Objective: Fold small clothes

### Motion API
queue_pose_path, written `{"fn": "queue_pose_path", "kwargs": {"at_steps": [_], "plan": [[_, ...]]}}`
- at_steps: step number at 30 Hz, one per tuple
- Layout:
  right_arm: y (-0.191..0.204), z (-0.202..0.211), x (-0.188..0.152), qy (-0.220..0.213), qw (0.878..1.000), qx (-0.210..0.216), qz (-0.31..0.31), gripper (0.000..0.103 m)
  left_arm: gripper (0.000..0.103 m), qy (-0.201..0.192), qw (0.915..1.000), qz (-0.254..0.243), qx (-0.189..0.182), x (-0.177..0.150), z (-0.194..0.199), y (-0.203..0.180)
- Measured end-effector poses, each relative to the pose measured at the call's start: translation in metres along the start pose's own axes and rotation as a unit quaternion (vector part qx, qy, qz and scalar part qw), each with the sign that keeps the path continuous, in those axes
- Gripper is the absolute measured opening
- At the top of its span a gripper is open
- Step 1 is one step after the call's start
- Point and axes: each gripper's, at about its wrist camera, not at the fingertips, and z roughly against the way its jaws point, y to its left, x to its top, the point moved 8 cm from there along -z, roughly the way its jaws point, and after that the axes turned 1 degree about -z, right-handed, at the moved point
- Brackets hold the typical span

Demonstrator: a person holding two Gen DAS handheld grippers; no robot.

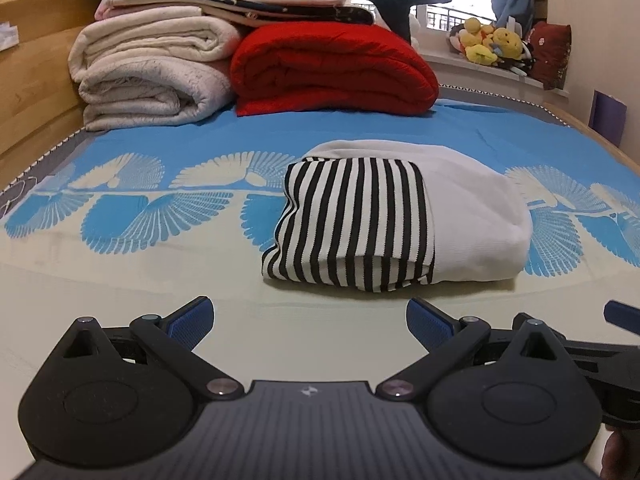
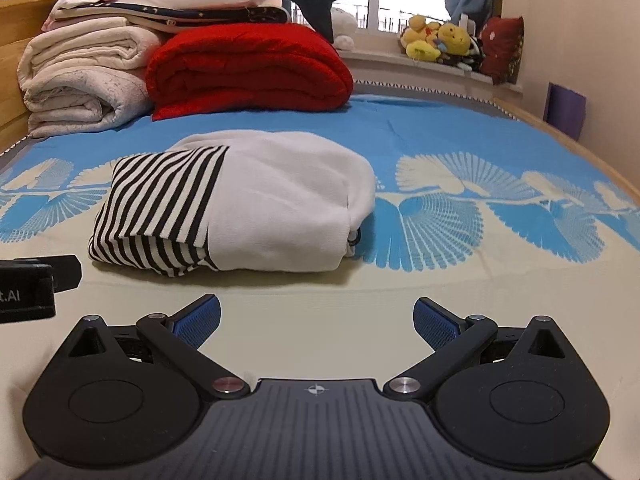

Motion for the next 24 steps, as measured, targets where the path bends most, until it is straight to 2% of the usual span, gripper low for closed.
{"fn": "queue_pose_path", "kwargs": {"at_steps": [24], "plan": [[-0.0013, 0.0029, 0.0010, 0.002, 1.000, 0.011, -0.008, 0.102, 0.103, 0.004, 0.9999, -0.005, 0.013, -0.0020, -0.0034, 0.0010]]}}
